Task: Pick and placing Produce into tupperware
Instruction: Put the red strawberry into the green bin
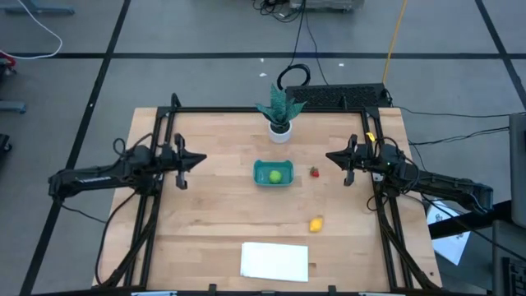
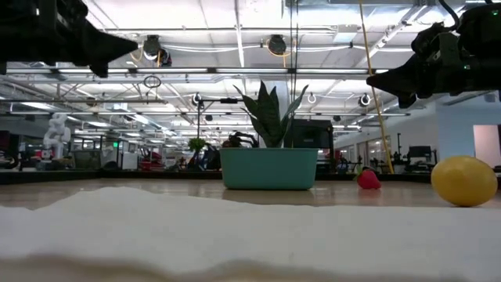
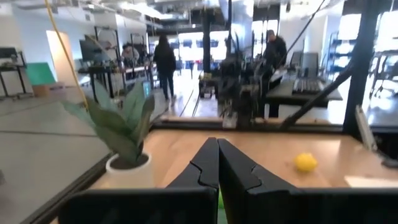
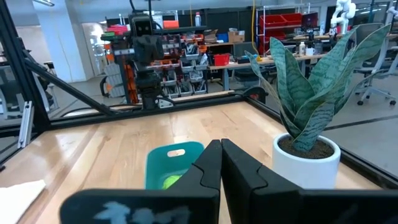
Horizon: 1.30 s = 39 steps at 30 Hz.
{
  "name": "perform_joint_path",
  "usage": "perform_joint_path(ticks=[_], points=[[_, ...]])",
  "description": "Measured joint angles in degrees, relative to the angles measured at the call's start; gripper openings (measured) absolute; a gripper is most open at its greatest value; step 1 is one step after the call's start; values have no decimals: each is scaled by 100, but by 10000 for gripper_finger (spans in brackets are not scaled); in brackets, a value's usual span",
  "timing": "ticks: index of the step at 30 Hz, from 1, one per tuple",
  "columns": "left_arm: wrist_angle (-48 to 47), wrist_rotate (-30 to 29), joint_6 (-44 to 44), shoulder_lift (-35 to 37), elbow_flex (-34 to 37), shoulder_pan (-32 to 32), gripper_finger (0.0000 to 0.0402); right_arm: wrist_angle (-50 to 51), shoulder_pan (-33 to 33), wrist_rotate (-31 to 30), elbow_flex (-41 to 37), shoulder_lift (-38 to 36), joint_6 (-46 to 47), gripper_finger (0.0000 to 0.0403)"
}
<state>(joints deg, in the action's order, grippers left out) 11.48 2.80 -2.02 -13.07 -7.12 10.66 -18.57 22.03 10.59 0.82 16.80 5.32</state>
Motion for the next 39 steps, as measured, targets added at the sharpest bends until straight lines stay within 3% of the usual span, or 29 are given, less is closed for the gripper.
perform_joint_path(ticks=[3, 8, 13, 20, 25, 32, 39], points=[[21, 102, -26, -3, 154, 120, 0, -2, 0, 0, 0, 0, 0, 0], [611, 1102, 91, -2, 435, 394, 0, -18, 0, 0, 0, 0, -17, 0], [929, 1327, 514, -6, 658, 457, 0, -133, 2, 0, -2, 0, -17, 0], [865, 648, 516, -13, 657, -55, 0, -146, 2, 0, 0, 0, -2, 0], [77, 139, 251, -14, 656, -541, 0, -130, 1, 0, -1, 0, 0, 0], [268, 106, -511, -11, 656, -979, 0, -27, 2, 0, -2, 0, -2, 0], [138, -33, -478, -17, 654, -984, 0, 7, 0, 0, -2, 0, -2, 0]])
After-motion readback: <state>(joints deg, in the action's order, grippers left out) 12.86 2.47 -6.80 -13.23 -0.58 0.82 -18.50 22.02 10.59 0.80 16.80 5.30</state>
